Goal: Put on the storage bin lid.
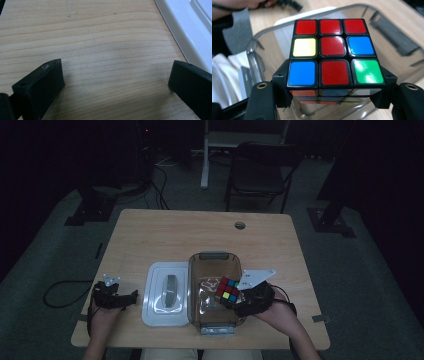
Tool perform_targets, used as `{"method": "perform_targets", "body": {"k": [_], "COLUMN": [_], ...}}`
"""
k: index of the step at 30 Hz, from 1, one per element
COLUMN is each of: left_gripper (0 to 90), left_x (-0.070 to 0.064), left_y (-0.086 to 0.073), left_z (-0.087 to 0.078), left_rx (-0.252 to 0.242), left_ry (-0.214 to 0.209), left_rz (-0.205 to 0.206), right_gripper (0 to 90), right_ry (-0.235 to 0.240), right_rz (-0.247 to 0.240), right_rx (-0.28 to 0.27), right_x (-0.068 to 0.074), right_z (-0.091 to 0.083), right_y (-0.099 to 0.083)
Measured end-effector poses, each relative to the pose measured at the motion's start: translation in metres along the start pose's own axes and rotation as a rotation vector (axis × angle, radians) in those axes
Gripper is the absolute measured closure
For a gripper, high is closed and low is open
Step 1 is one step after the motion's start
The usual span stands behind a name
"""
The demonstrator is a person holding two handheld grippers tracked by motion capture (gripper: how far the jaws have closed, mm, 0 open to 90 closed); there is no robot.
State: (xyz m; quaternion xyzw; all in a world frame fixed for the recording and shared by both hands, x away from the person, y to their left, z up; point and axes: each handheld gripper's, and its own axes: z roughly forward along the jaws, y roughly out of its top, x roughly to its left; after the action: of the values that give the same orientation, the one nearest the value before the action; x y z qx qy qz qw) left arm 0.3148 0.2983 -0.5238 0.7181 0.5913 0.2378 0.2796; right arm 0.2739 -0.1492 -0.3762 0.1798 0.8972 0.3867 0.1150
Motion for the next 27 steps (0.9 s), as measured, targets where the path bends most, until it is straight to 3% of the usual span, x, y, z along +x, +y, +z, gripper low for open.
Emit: {"method": "perform_targets", "body": {"k": [13,20,27], "left_gripper": [0.7,0.7,0.7], "left_x": [0.000,0.000,0.000], "left_y": [0.000,0.000,0.000], "left_z": [0.000,0.000,0.000], "left_rx": [-0.003,0.000,0.000], "left_ry": [-0.003,-0.004,-0.004], "left_rz": [0.000,0.005,0.005], "right_gripper": [33.6,33.6,33.6], "right_ry": [0.092,0.117,0.109], "right_rz": [-0.071,-0.114,-0.168], "right_rx": [0.148,0.237,0.348], "right_x": [0.002,0.004,0.008], "right_z": [0.033,0.047,0.061], "right_y": [0.006,0.012,0.020]}}
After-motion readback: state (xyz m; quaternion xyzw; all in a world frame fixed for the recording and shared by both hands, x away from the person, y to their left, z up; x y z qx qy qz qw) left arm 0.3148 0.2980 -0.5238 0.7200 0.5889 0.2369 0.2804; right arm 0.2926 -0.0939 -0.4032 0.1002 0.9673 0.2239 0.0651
